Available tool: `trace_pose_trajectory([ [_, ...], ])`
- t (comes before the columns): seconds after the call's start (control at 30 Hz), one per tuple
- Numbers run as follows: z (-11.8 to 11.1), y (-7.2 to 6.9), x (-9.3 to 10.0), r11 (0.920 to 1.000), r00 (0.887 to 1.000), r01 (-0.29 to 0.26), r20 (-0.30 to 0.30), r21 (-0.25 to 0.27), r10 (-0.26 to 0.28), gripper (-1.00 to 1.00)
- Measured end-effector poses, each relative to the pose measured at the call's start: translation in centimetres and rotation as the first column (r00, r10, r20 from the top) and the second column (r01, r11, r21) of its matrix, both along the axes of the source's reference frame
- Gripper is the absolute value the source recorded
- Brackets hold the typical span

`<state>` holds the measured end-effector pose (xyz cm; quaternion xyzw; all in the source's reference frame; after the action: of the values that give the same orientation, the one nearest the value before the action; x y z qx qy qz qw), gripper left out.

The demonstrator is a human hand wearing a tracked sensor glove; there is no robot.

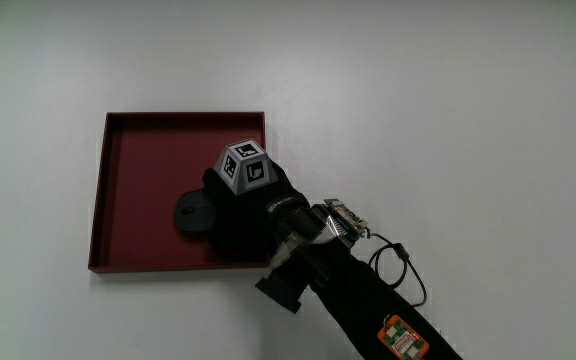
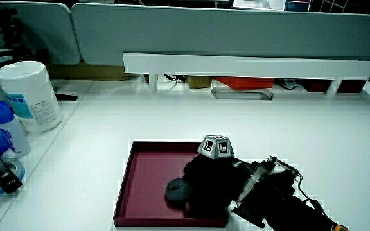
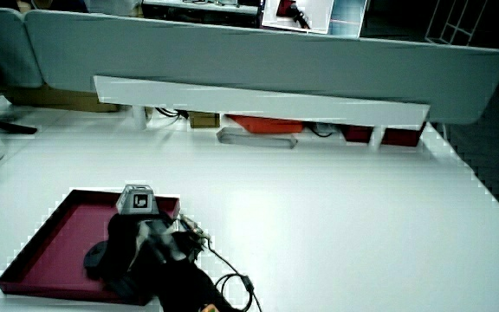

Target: Pick mouse from plate

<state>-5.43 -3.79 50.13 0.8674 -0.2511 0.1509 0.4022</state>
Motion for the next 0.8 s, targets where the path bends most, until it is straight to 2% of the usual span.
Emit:
trace_pose_trajectory([
  [0.07, -0.1, 0.1, -0.1, 0.9997, 1.000, 0.004, 0.006, 0.025, -0.005, 0.44],
  [0.1, 0.1, 0.1, -0.2, 0.9998, 1.000, 0.009, 0.003, 0.019, -0.009, 0.50],
  [0.13, 0.0, 0.1, -0.1, 0.9989, 1.000, -0.007, -0.011, 0.046, 0.007, 0.56],
  [0.17, 0.0, 0.1, -0.1, 0.9994, 1.000, -0.005, -0.001, 0.035, 0.005, 0.61],
  [0.27, -0.1, 0.2, -0.2, 0.9979, 1.000, 0.003, 0.007, 0.065, -0.004, 0.78],
  [0.33, 0.0, 0.2, -0.2, 0.9988, 1.000, 0.002, 0.031, 0.049, -0.003, 0.89],
  [0.37, 0.1, 0.1, -0.1, 0.9971, 1.000, -0.016, 0.025, 0.075, 0.014, 0.94],
  [0.4, -0.3, 0.2, -0.1, 0.9978, 0.999, -0.012, 0.046, 0.065, 0.009, 1.00],
  [0.43, -0.2, 0.2, -0.1, 0.9972, 0.999, -0.004, 0.032, 0.075, 0.002, 1.00],
  [0.53, -0.4, 0.1, -0.1, 0.9973, 0.999, -0.002, 0.049, 0.073, -0.002, 1.00],
  [0.6, -1.0, 0.0, 0.0, 0.9947, 0.999, -0.003, 0.050, 0.103, -0.002, 1.00],
  [0.63, -1.1, 0.0, 0.0, 0.9961, 0.998, -0.003, 0.066, 0.088, -0.003, 1.00],
  [0.7, -1.8, -0.1, 0.1, 0.9959, 0.996, 0.005, 0.086, 0.091, -0.013, 1.00],
  [0.73, -2.2, -0.1, 0.2, 0.9944, 0.996, -0.010, 0.085, 0.106, 0.001, 1.00],
  [0.8, -3.1, -0.2, 0.4, 0.9927, 0.995, -0.003, 0.096, 0.120, -0.008, 1.00],
])
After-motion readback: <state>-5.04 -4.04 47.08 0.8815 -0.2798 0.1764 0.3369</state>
